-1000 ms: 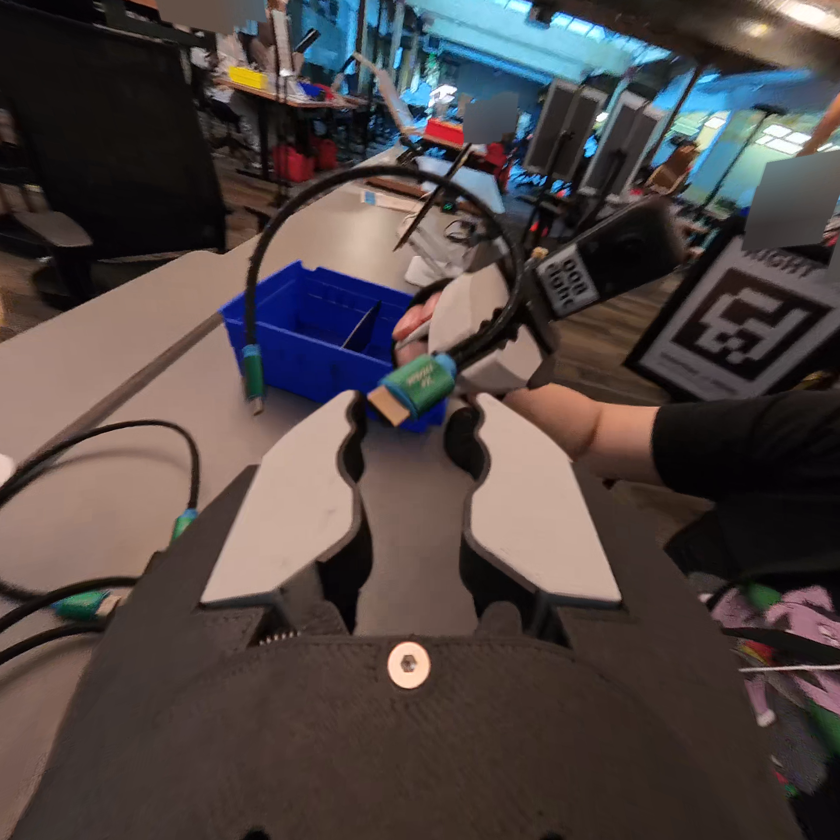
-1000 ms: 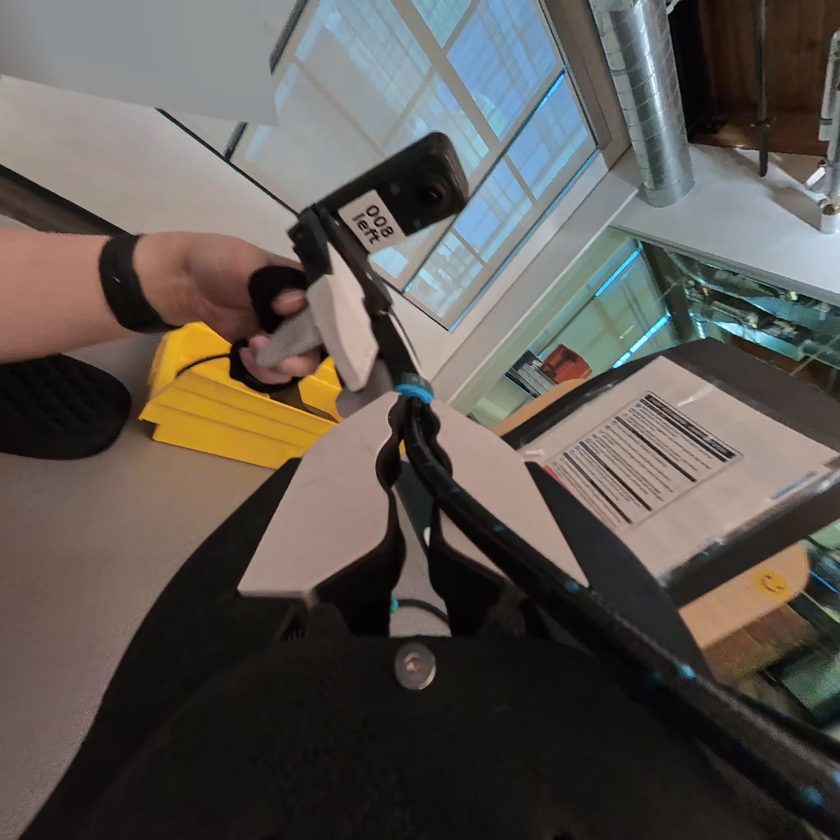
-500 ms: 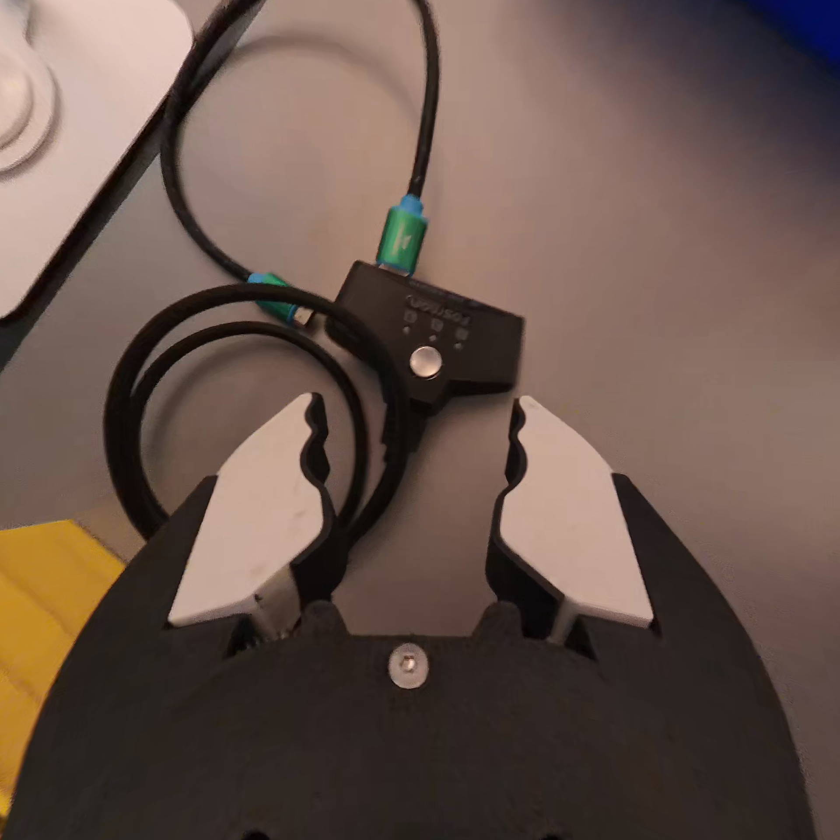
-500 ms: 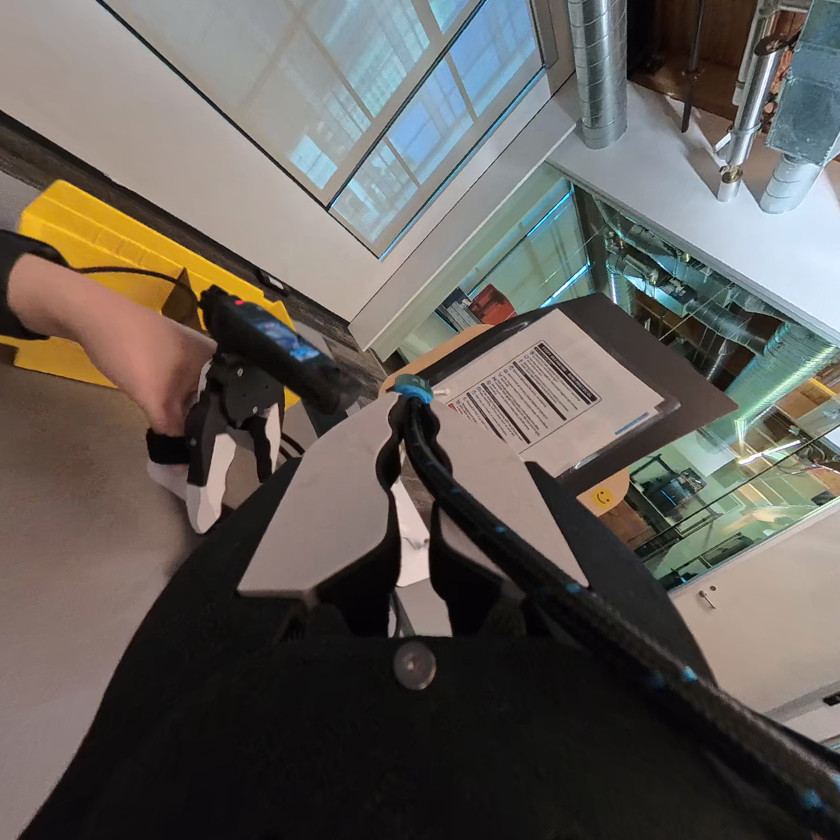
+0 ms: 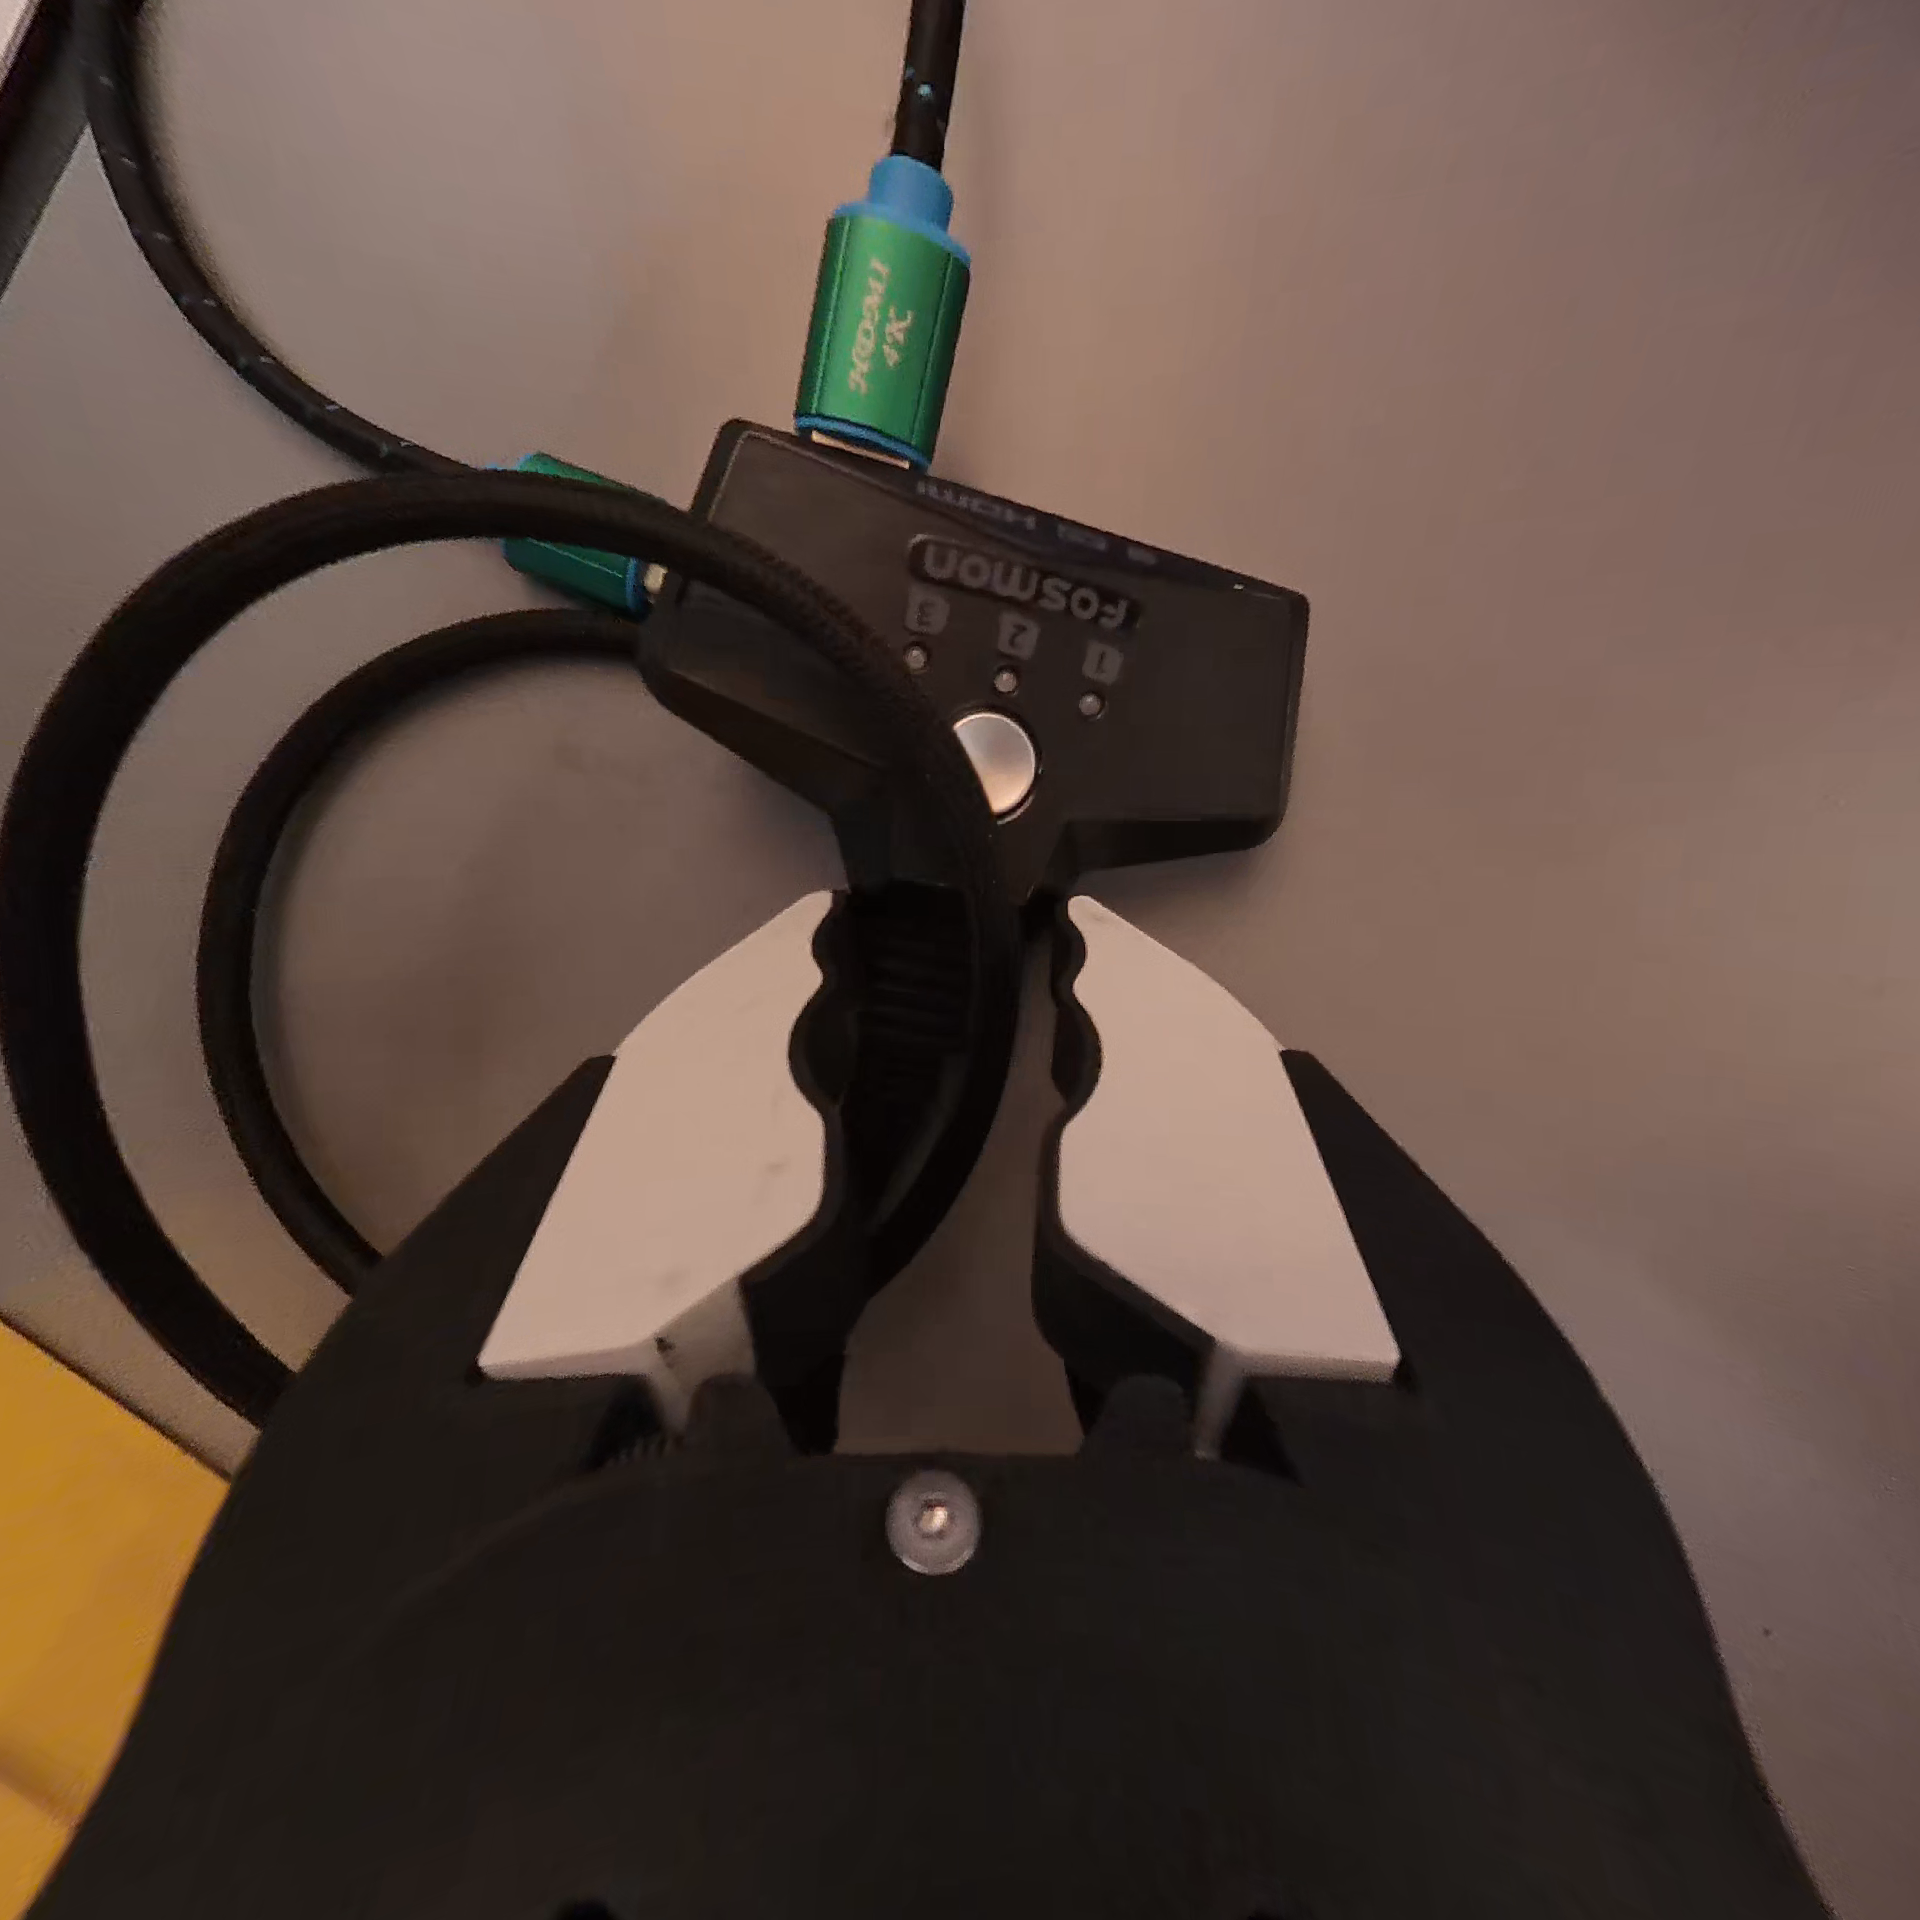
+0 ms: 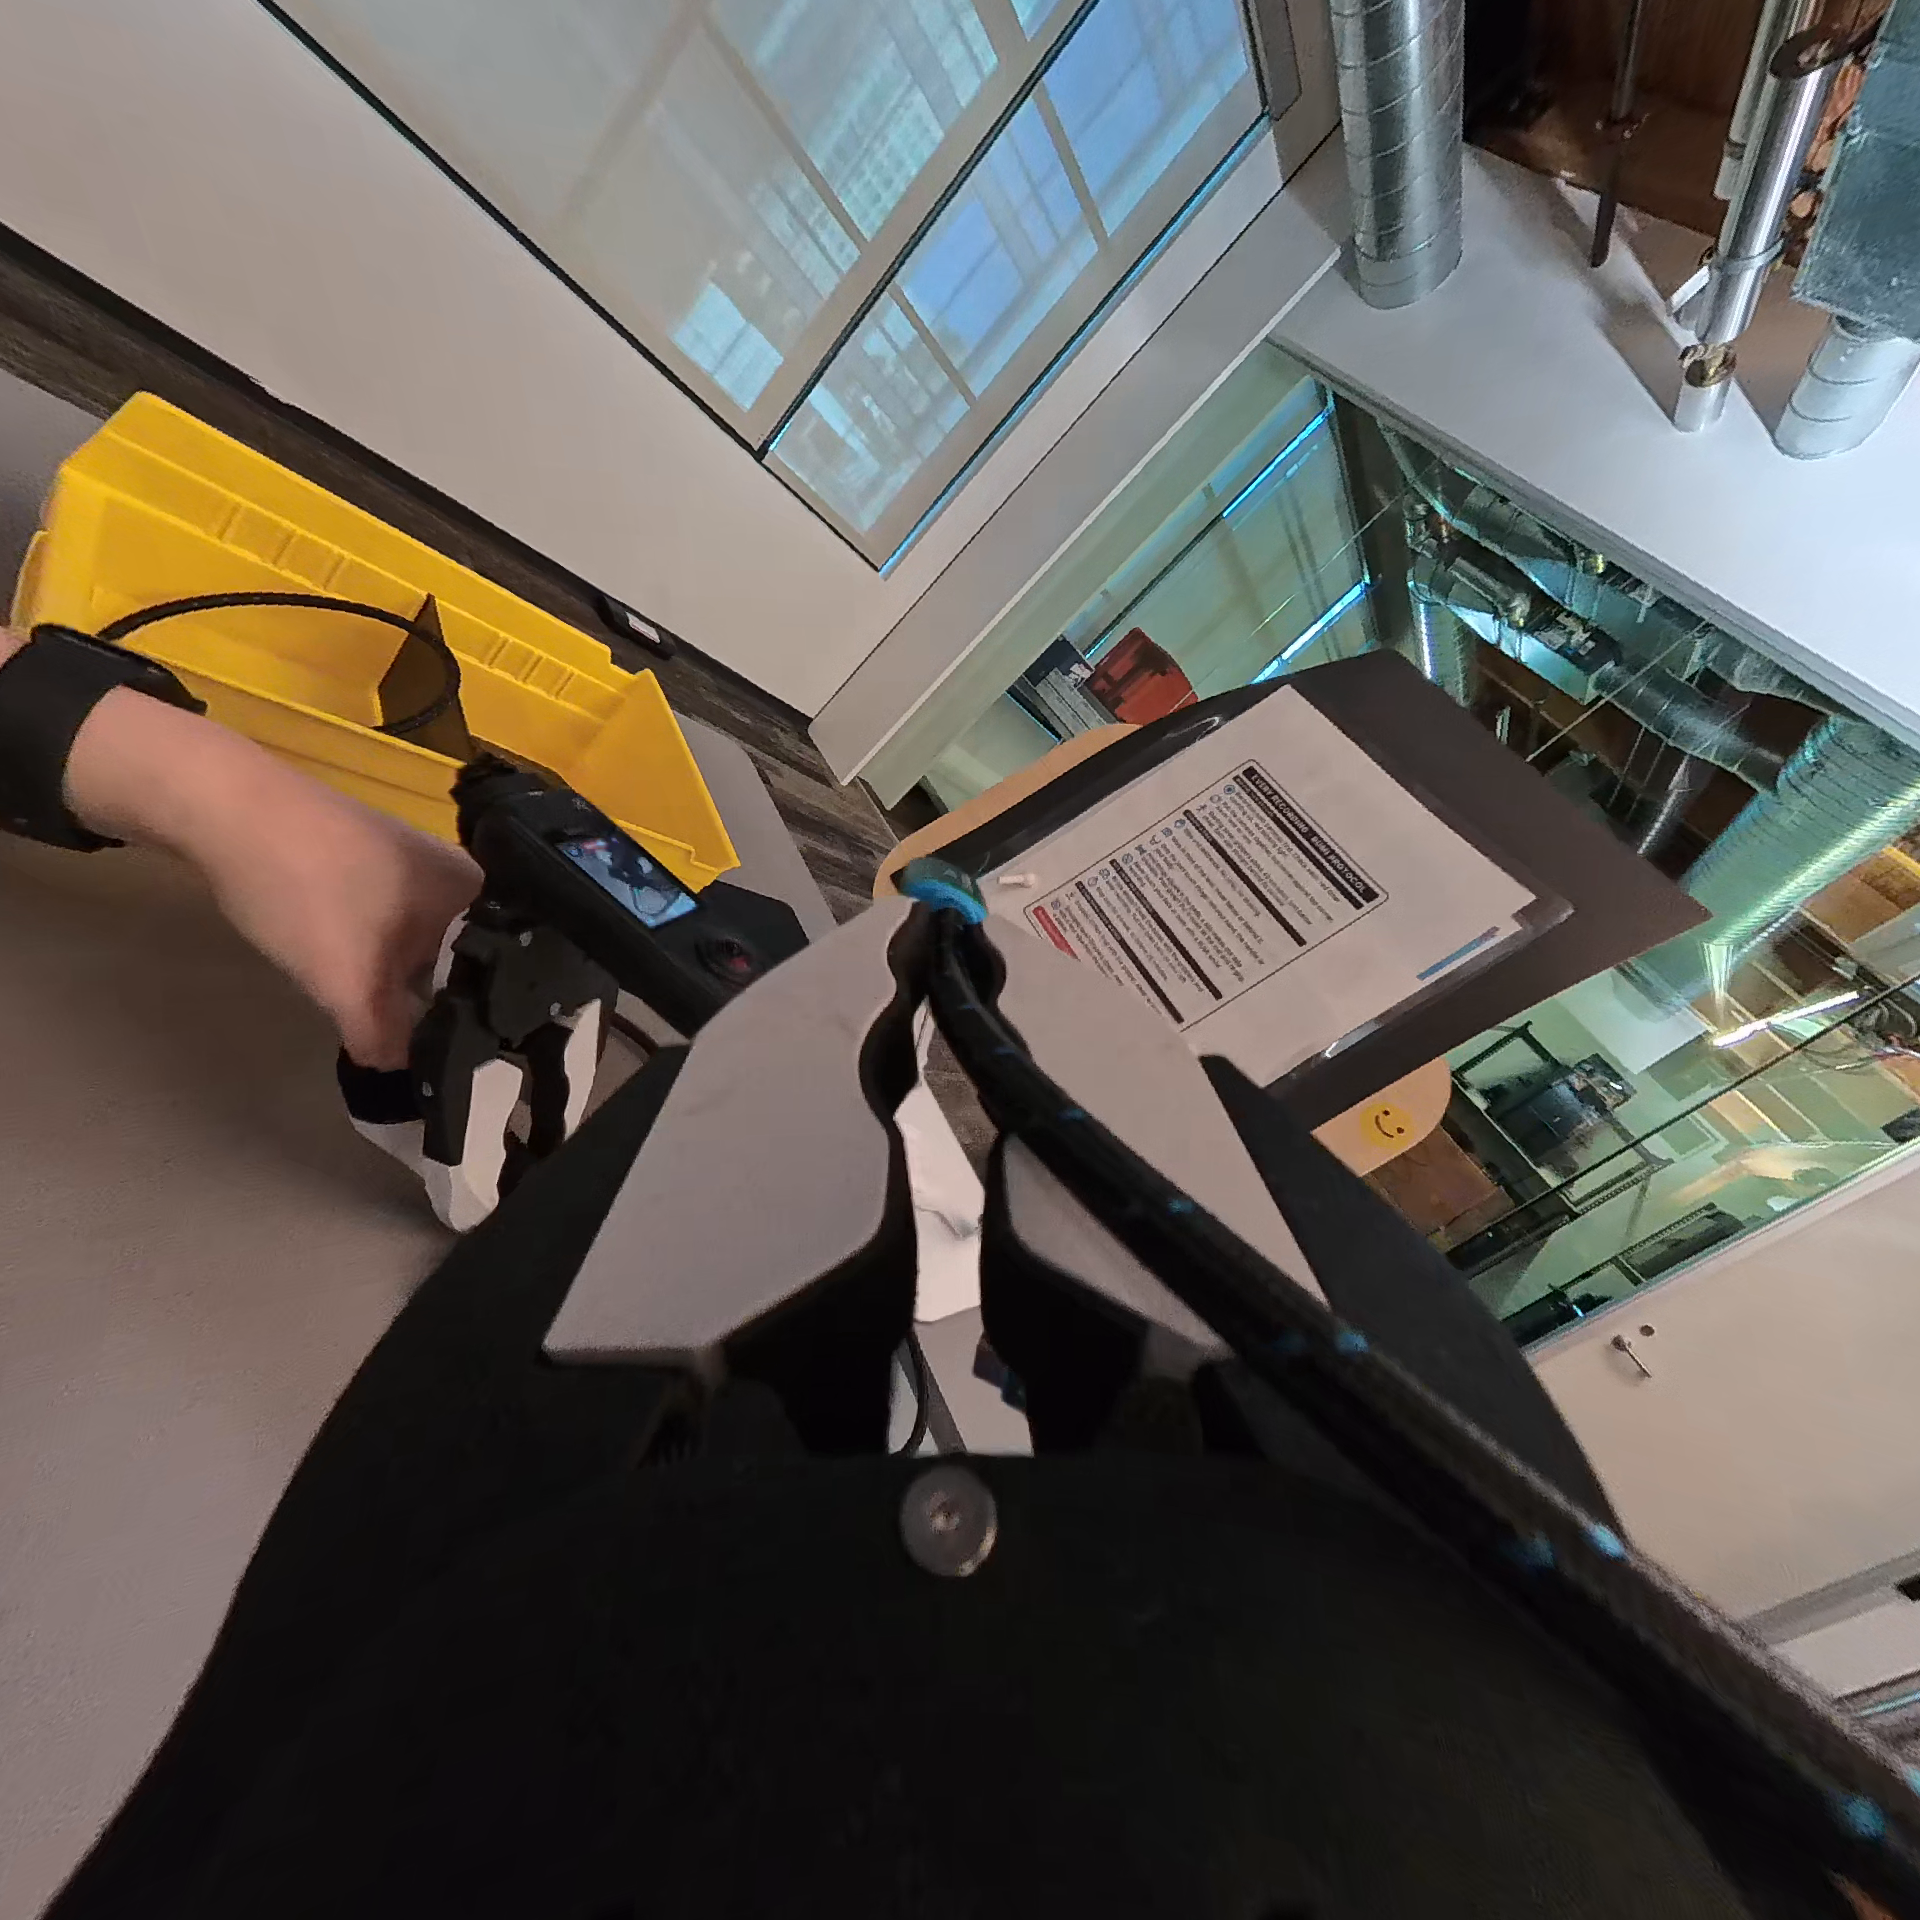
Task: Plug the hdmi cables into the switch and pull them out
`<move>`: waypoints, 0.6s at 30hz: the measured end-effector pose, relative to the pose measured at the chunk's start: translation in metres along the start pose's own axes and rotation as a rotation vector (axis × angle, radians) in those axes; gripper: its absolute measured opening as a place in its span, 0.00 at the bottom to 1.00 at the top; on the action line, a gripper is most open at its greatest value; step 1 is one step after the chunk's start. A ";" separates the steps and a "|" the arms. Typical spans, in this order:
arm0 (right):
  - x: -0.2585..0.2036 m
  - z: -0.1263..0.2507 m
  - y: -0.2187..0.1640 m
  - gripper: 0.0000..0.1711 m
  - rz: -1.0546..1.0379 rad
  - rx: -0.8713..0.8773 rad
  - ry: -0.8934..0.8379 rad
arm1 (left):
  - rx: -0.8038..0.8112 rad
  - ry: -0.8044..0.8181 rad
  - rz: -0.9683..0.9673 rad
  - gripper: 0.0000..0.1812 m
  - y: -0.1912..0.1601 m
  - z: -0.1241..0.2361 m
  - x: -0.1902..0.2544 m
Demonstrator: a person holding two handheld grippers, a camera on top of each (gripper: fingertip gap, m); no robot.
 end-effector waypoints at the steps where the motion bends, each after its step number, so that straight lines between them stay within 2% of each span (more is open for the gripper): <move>1: 0.000 -0.001 -0.001 0.04 0.000 -0.006 0.000 | 0.024 0.005 0.011 0.22 0.000 -0.001 0.000; 2: -0.001 -0.002 -0.002 0.04 -0.002 -0.009 0.002 | 0.059 0.006 0.020 0.27 -0.001 -0.002 -0.001; 4: -0.002 -0.004 -0.004 0.04 -0.006 -0.022 0.009 | 0.093 -0.044 0.034 0.21 -0.002 -0.004 0.001; 12: -0.005 -0.011 -0.018 0.04 -0.021 -0.079 0.027 | 0.029 -0.061 0.048 0.19 0.004 0.000 0.001; 18: 0.004 -0.005 -0.019 0.04 -0.054 -0.089 0.030 | 0.230 -0.159 0.046 0.18 0.023 0.035 0.007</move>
Point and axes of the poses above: each gripper's, where its closed fingertips meet, z back along the fingers, y out of its top, x = y × z across the jaws, the point moved 7 cm from there along z, back along the fingers, and after that the axes turned 2 degrees about -y, right-handed, at the moved point
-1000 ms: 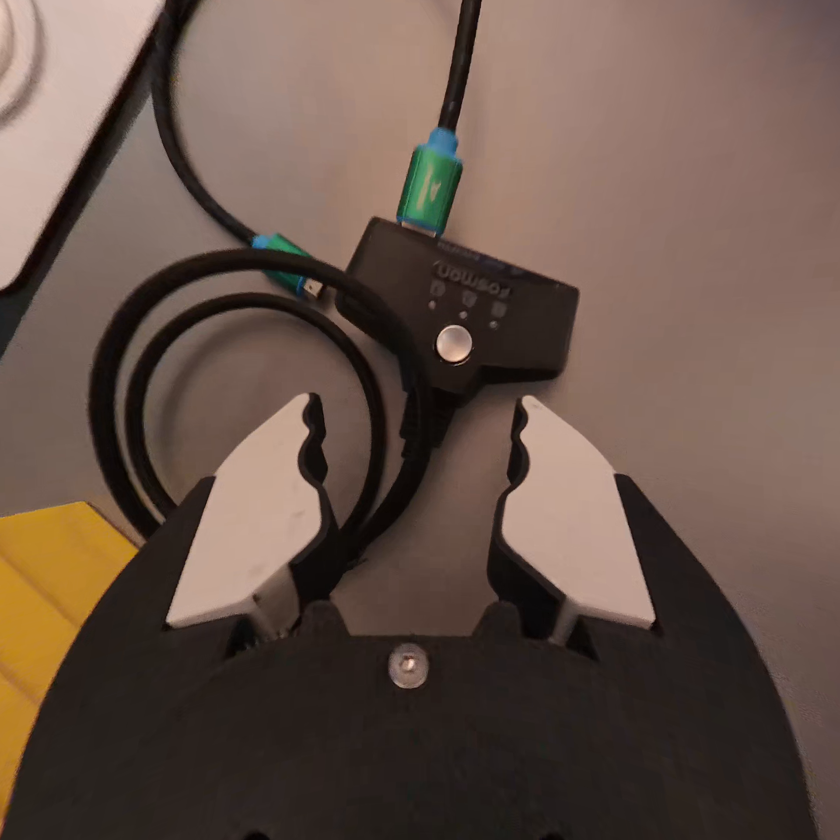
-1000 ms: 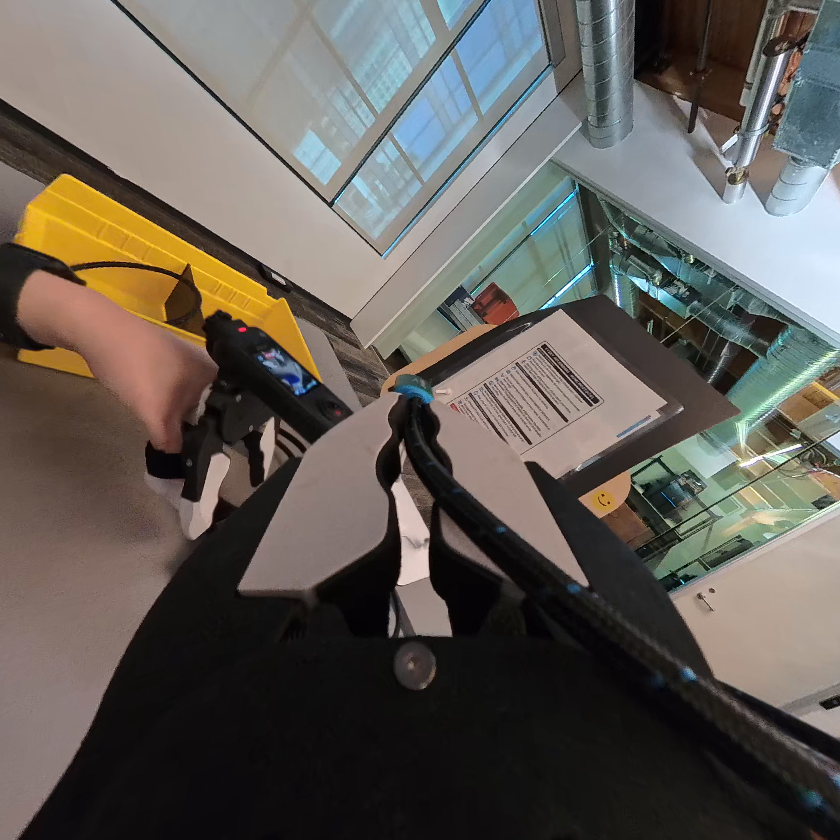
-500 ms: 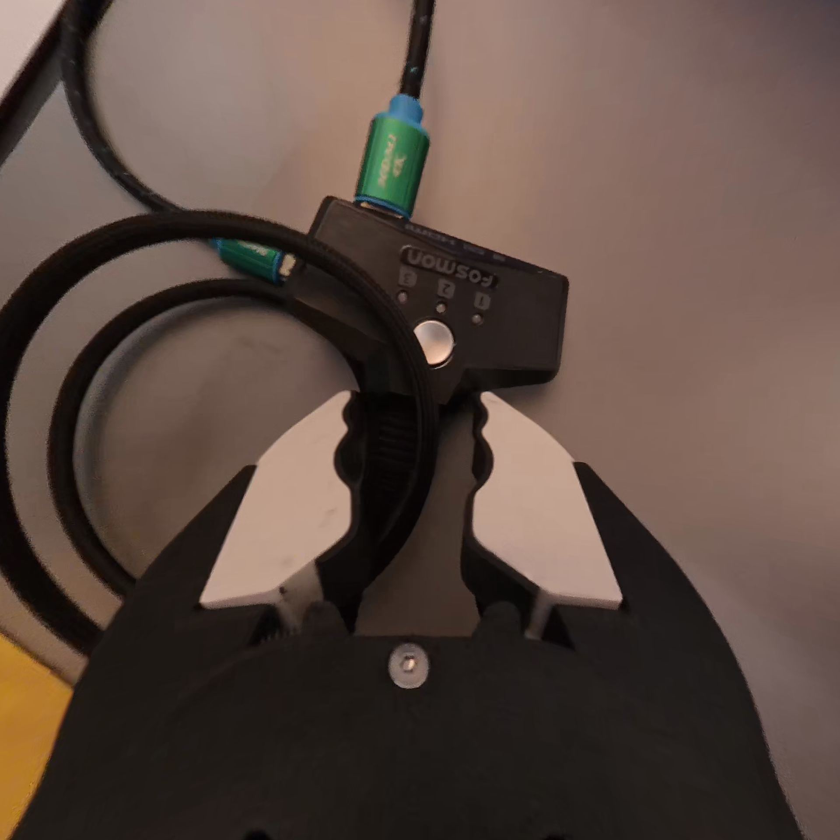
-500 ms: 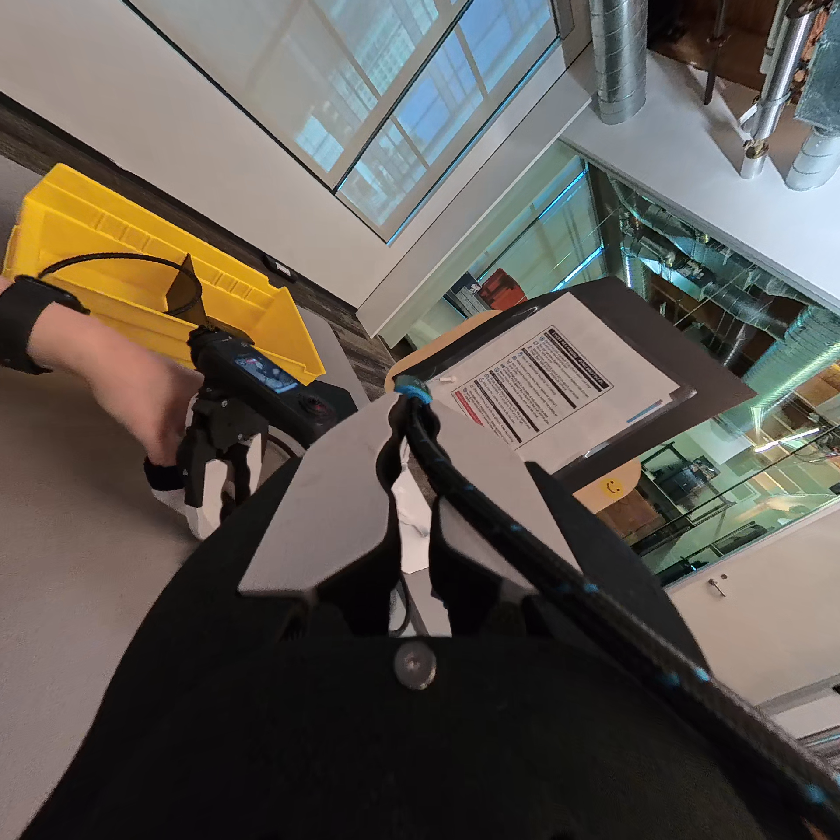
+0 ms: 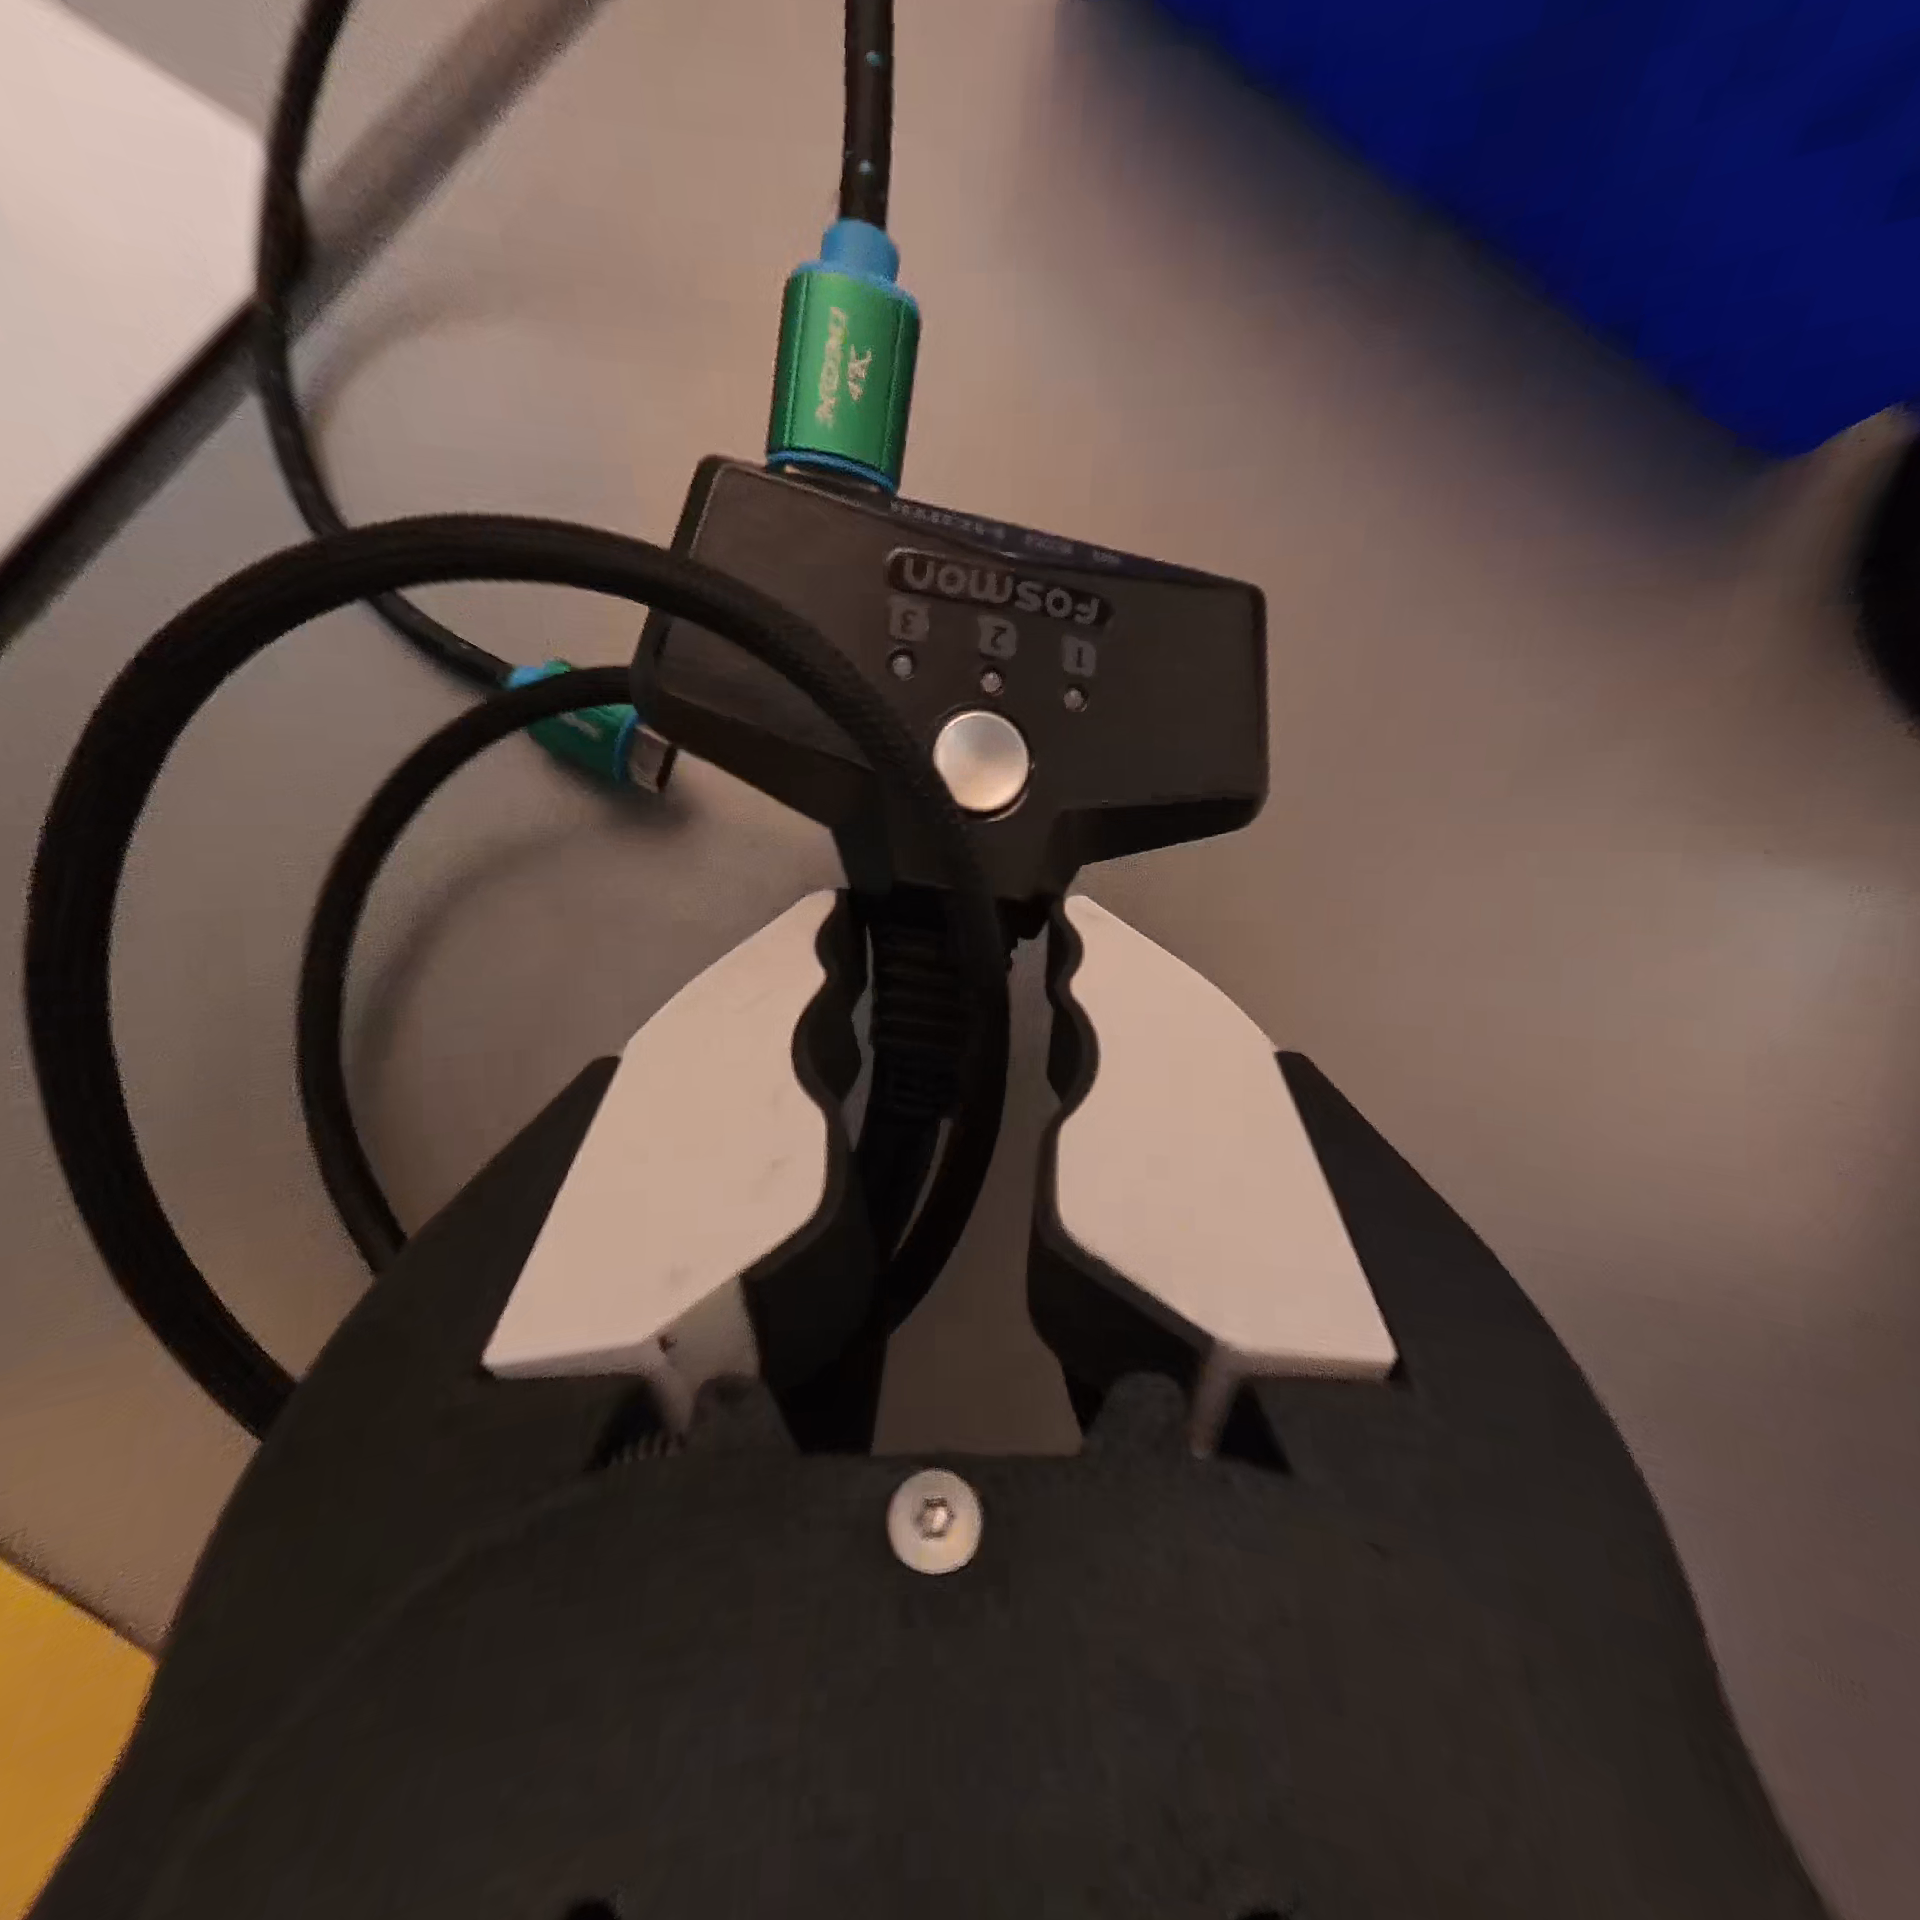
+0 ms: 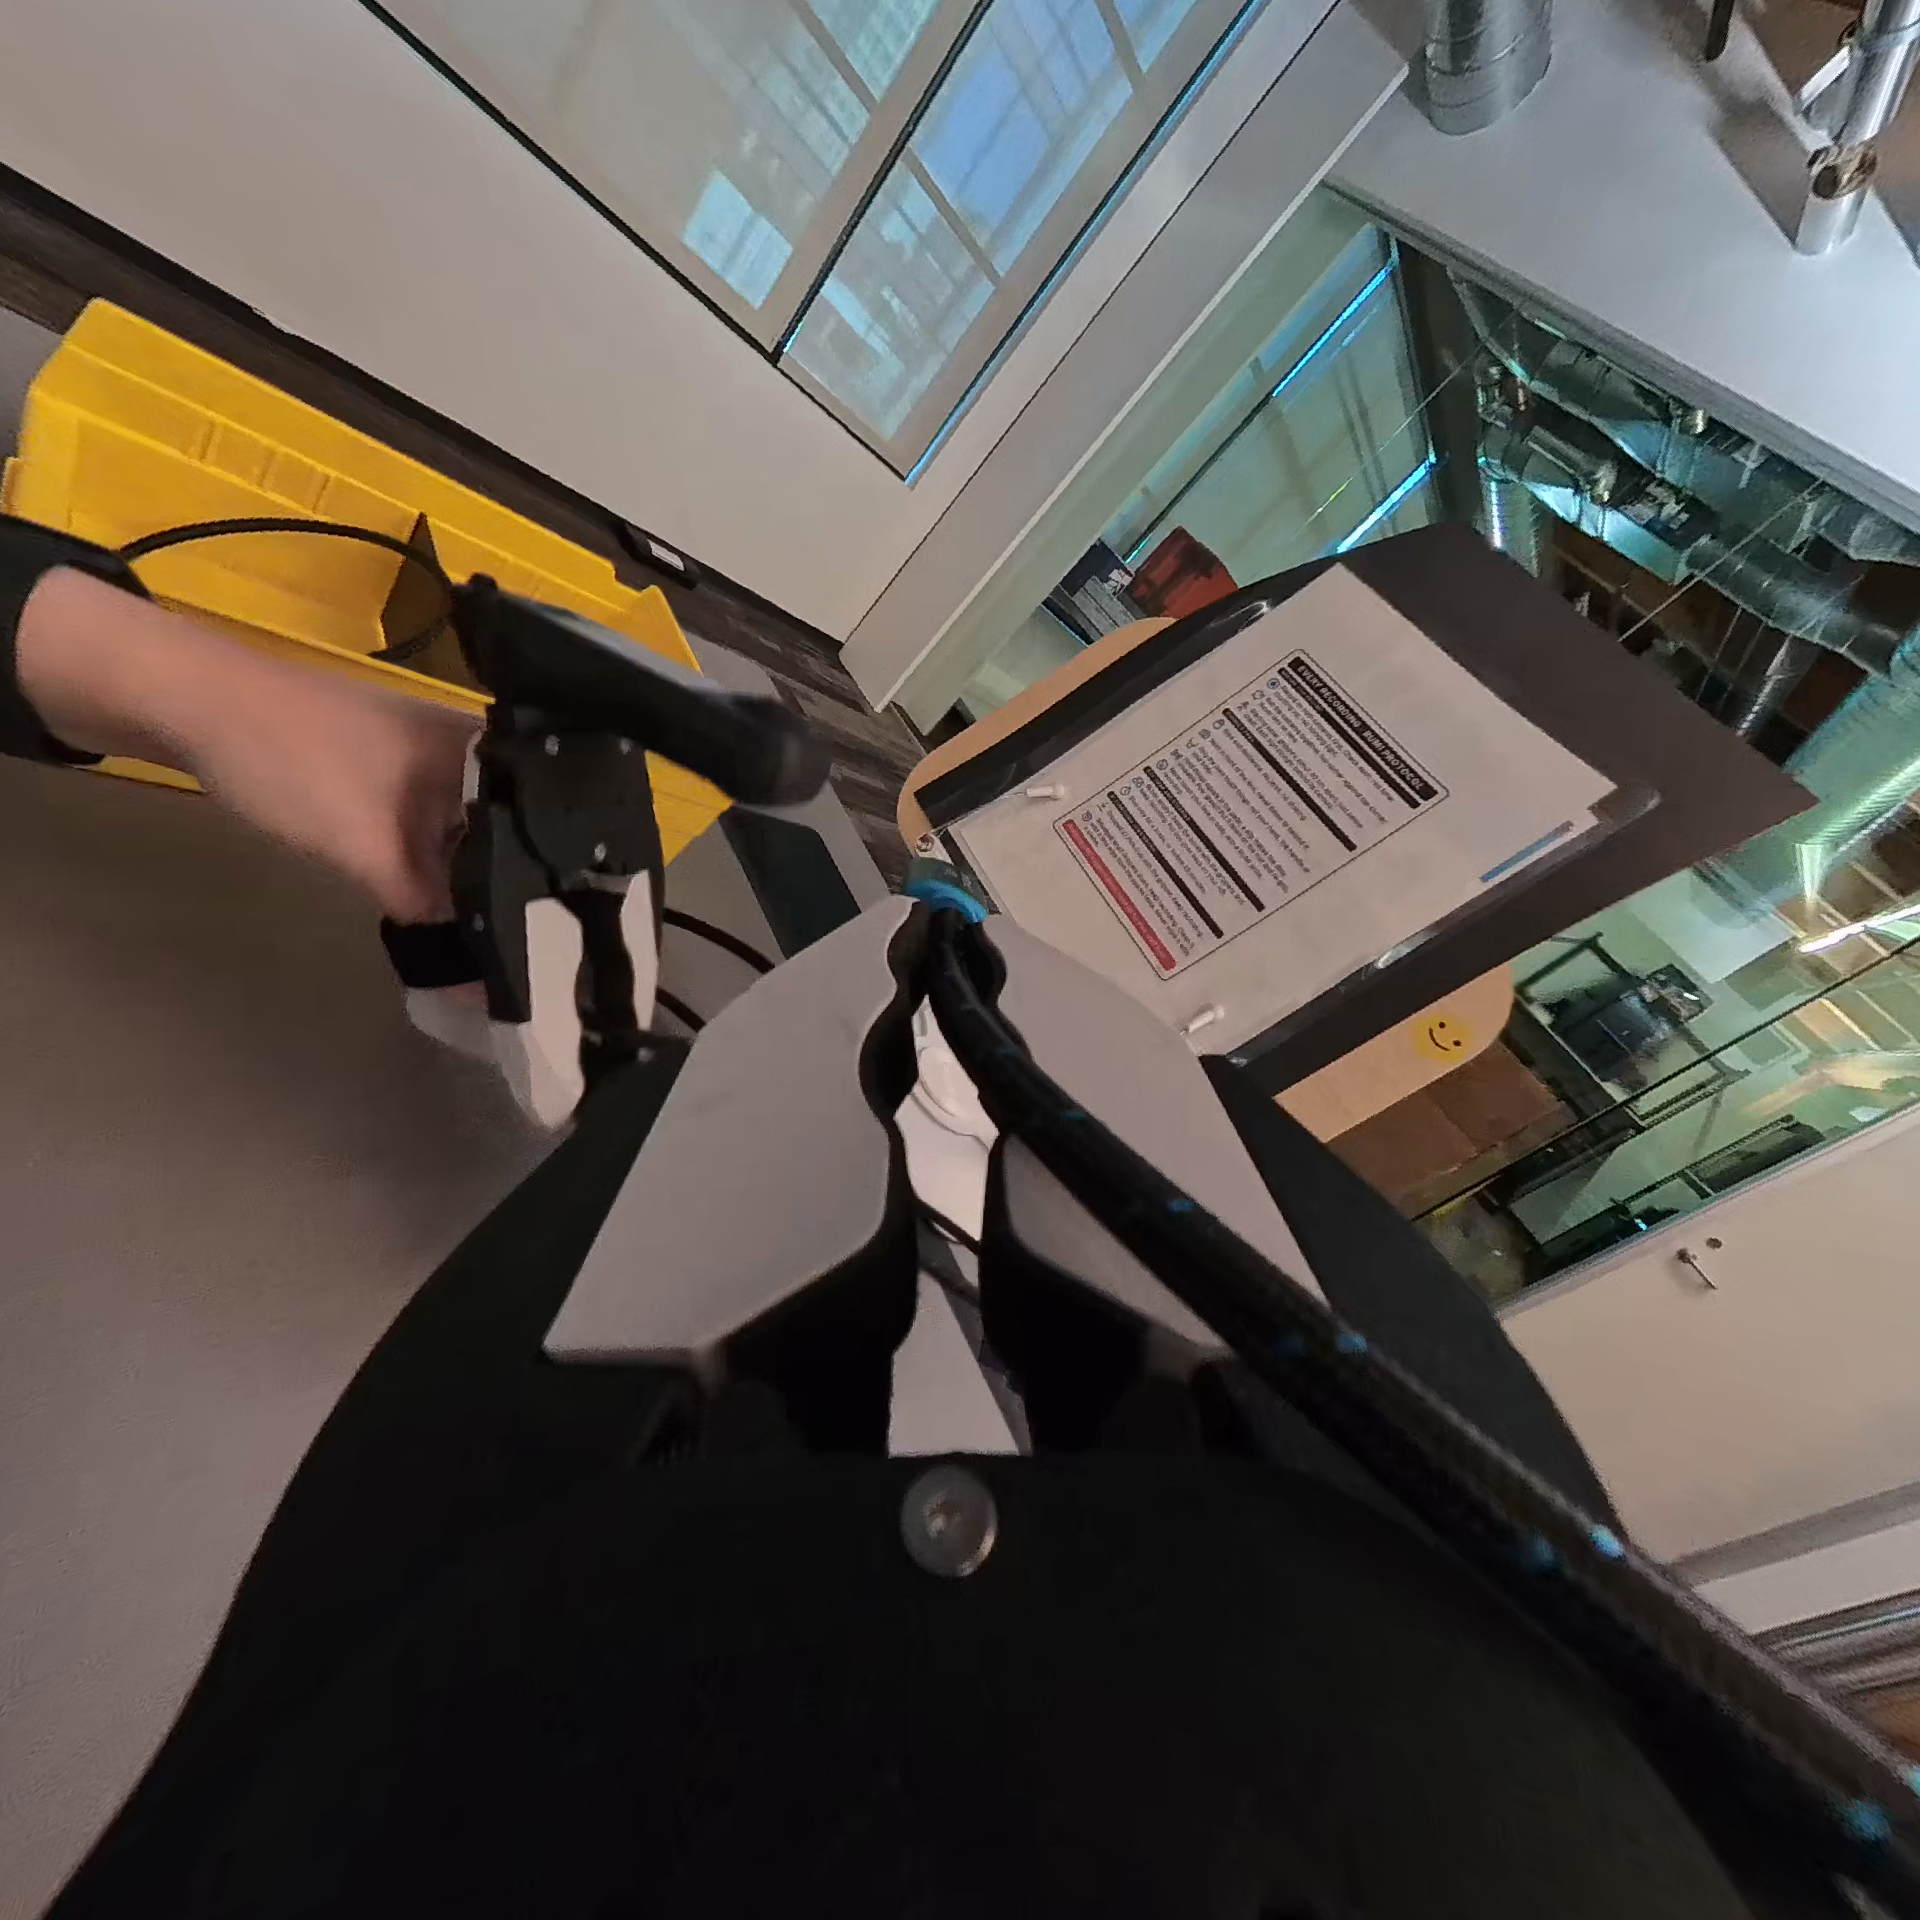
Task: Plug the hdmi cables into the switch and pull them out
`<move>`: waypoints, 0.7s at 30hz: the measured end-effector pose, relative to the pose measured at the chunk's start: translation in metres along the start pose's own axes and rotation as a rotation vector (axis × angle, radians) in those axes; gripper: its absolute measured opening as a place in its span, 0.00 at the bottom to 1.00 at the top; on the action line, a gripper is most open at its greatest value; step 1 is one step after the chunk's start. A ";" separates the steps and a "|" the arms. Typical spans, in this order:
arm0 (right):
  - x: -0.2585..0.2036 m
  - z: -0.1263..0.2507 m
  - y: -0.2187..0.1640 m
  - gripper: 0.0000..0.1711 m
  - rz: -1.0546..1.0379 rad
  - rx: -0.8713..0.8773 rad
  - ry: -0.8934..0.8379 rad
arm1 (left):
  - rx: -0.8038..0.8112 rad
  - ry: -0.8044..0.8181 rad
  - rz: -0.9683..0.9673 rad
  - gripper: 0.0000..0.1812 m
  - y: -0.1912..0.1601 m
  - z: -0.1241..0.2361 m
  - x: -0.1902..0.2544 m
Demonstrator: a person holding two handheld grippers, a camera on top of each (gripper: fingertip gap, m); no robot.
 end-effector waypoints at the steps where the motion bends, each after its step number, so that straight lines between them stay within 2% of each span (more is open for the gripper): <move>1: 0.003 0.003 0.002 0.04 -0.011 0.002 0.006 | 0.045 -0.022 -0.001 0.18 0.005 0.007 0.003; 8: 0.017 0.040 0.028 0.04 -0.065 0.044 0.103 | 0.348 -0.150 -0.184 0.18 0.036 0.054 0.034; 15: 0.027 0.063 0.042 0.04 -0.102 0.060 0.080 | 0.570 -0.397 -0.128 0.17 0.048 0.085 0.049; 21: 0.019 0.075 0.064 0.04 -0.126 0.121 0.151 | 0.730 -0.530 -0.348 0.17 0.048 0.114 0.072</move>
Point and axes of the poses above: each gripper's, where its closed fingertips meet, z back along the fingers, y out of its top, x = y × z across the jaws, the point moved 7 cm from there along z, back along the fingers, and after that the axes turned 2 degrees about -y, right-handed, at the moved point
